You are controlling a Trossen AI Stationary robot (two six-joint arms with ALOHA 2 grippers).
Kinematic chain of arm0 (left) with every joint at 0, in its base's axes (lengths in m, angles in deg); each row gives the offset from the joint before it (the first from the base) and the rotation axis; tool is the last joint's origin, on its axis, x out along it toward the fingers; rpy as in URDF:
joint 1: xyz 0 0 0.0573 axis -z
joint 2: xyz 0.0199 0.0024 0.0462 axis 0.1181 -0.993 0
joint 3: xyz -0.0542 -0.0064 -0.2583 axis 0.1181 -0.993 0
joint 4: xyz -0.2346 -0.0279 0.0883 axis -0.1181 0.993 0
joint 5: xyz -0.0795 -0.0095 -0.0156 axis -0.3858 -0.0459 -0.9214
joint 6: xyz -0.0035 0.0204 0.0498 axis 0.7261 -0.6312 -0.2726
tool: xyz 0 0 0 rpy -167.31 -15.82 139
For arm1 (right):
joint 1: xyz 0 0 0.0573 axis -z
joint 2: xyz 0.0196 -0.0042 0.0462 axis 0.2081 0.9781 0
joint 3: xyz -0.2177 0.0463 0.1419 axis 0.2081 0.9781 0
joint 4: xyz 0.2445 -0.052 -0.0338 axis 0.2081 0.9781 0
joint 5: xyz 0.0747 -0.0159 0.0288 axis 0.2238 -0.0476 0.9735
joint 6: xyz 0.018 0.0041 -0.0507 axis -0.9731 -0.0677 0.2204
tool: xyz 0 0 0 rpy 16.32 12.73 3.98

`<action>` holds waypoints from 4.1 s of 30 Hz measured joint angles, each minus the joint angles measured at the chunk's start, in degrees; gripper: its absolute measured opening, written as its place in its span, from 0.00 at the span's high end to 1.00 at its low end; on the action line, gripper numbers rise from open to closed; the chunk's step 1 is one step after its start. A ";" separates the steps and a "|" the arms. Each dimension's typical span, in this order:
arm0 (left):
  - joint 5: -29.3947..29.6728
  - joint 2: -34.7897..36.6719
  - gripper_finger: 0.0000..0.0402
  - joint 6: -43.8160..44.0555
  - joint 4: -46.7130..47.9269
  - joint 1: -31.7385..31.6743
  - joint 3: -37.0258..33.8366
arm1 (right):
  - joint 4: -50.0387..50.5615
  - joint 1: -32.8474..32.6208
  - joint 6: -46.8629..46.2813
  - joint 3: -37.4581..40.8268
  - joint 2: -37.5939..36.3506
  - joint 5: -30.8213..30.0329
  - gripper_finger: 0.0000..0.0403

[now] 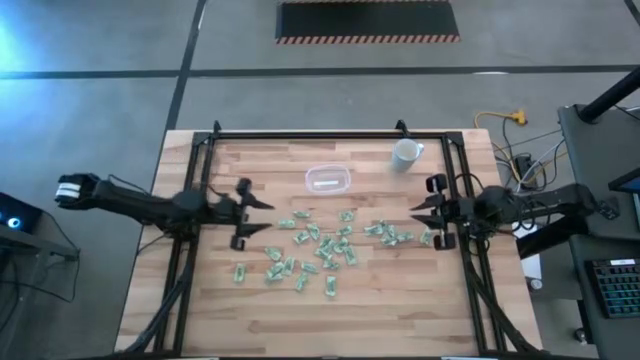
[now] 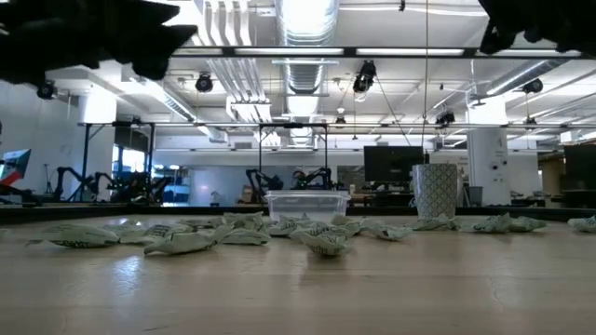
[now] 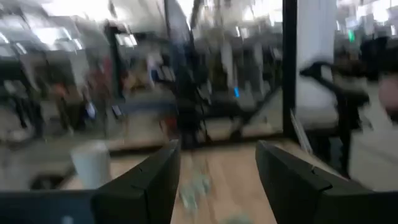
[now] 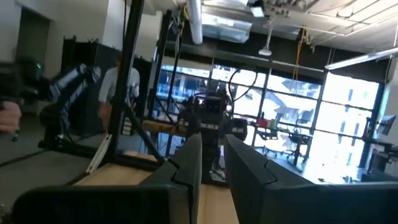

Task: Pick and place Stevia / Truvia into bins
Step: Put the stevia packet into the transparent container

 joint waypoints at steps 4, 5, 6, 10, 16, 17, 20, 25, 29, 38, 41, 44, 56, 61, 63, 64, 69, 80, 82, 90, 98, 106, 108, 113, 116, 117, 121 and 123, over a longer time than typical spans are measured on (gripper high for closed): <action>-1.65 -5.38 0.52 -0.47 3.86 0.04 4.19 | 7.22 -0.01 0.62 -6.96 6.05 -0.01 0.85; -1.47 -6.26 0.52 -0.96 7.15 0.02 5.34 | 10.65 -0.01 0.74 -8.97 7.52 -0.03 0.85; -0.15 -7.29 0.52 -1.20 11.50 0.03 6.76 | 14.67 0.01 0.83 -10.91 8.91 -0.13 0.85; 13.03 -11.43 0.52 -1.34 28.72 -0.04 13.08 | 26.72 -0.01 -0.15 -16.86 14.48 -1.40 0.85; 20.76 -19.74 0.52 -2.56 37.90 -0.23 20.53 | 28.72 -0.01 -0.94 -19.63 21.23 -5.77 0.85; 21.93 -21.24 0.52 -2.60 39.62 -0.56 21.83 | 28.68 -0.01 -0.98 -19.85 21.91 -6.38 0.85; 23.05 -26.59 0.52 -2.43 45.45 -2.32 25.77 | 28.61 0.01 -1.14 -19.89 23.23 -7.66 0.85; 22.46 -34.68 0.52 -2.38 49.16 -5.45 30.60 | 28.87 -0.01 -4.06 -19.75 24.43 -7.66 0.85; 19.21 -39.11 0.52 -2.79 49.16 -7.36 32.92 | 30.19 -0.03 -6.34 -19.44 24.56 -7.62 0.85; 13.53 -43.51 0.52 -2.83 50.45 -11.04 33.48 | 31.87 -0.02 -7.17 -18.79 24.56 -7.51 0.85; 11.68 -44.53 0.52 -2.86 50.13 -11.64 33.60 | 31.81 -0.03 -7.16 -18.47 24.53 -7.51 0.85; 9.69 -45.31 0.52 -2.91 50.10 -12.29 33.52 | 31.82 -0.02 -7.20 -18.02 24.45 -7.50 0.85; 5.94 -46.07 0.52 -2.79 50.45 -12.87 33.43 | 31.47 -0.03 -10.50 -15.36 24.43 -7.49 0.85; 5.70 -47.51 0.52 -2.38 50.81 -12.87 33.38 | 31.45 -0.03 -11.30 -15.14 24.43 -7.49 0.85; 5.09 -48.27 0.52 -2.18 50.36 -12.87 33.45 | 31.43 -0.01 -11.30 -15.14 24.43 -7.51 0.85; 5.01 -48.48 0.52 -2.16 50.35 -12.90 33.48 | 31.43 -0.02 -11.30 -15.14 24.43 -7.51 0.85; 4.64 -49.10 0.54 -2.14 50.04 -12.90 33.53 | 31.29 -0.02 -11.57 -15.14 24.43 -7.51 0.85; 4.42 -48.25 0.89 -2.38 50.48 -12.92 33.43 | 31.40 -0.02 -11.70 -15.14 24.43 -7.51 0.85; 4.42 -48.19 0.96 -2.65 50.45 -12.92 33.43 | 31.74 -0.03 -11.70 -15.14 24.43 -7.51 0.85; 4.36 -45.13 0.99 -2.73 50.78 -12.76 34.81 | 31.70 -0.01 -12.12 -13.42 24.43 -7.54 0.85; 8.92 -41.06 1.00 -8.31 44.74 -13.12 36.58 | 30.09 0.01 -12.79 -10.62 24.41 -8.10 0.85; 10.59 -46.34 1.00 -12.92 35.98 -17.05 40.54 | 27.77 0.01 -13.03 -10.62 24.41 -9.11 0.85; 10.68 -48.42 1.00 -12.92 35.83 -18.38 42.51 | 27.62 0.01 -13.43 -10.62 24.38 -9.12 0.85; 10.73 -52.54 0.99 -12.94 39.61 -20.43 47.14 | 26.73 -0.01 -14.35 -10.62 24.42 -9.00 0.85; 10.76 -54.52 0.93 -13.32 42.95 -21.05 49.47 | 26.76 -0.01 -14.70 -10.64 24.40 -9.02 0.85; 10.78 -54.91 0.90 -13.60 43.75 -21.07 50.07 | 26.61 -0.01 -14.75 -10.64 24.43 -9.02 0.85; 10.83 -55.39 0.74 -14.56 44.64 -21.00 51.09 | 26.75 -0.01 -15.97 -10.64 24.49 -9.02 0.85; 10.81 -54.60 0.66 -14.00 45.08 -20.88 51.06 | 27.48 -0.01 -16.84 -10.64 24.60 -9.00 0.85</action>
